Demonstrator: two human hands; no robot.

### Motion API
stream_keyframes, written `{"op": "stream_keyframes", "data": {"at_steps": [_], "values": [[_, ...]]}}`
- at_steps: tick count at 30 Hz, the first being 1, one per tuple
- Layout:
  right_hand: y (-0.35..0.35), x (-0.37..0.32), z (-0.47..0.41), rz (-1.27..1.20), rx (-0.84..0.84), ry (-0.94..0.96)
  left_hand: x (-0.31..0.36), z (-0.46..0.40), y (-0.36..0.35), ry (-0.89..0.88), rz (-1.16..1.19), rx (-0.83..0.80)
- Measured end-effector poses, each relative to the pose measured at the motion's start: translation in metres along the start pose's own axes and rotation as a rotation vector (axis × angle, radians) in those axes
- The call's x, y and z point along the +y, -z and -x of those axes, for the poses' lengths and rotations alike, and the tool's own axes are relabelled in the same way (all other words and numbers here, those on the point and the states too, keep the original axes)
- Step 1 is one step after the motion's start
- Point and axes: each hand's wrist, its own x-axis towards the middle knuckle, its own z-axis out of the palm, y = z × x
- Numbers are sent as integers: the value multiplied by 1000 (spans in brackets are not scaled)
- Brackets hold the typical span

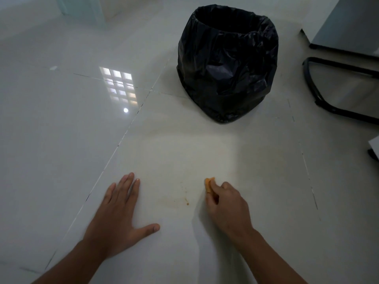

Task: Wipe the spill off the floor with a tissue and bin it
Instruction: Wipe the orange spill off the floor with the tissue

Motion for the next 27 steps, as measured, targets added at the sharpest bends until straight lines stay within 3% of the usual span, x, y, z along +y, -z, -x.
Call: {"op": "stream_keyframes", "data": {"at_steps": [4,9,13,20,27], "values": [[-4,-27,3,-28,-98,91,1,0,2,-4,9,-4],[13,1,-18,-208,-158,211,0,1,2,-3,13,1],[14,7,-29,-90,-315,409,0,1,2,-1,10,3],[8,5,-21,-178,-229,426,1,1,3,2,25,0],[-9,-8,-23,-204,-265,487,1,1,3,14,39,-10]]}}
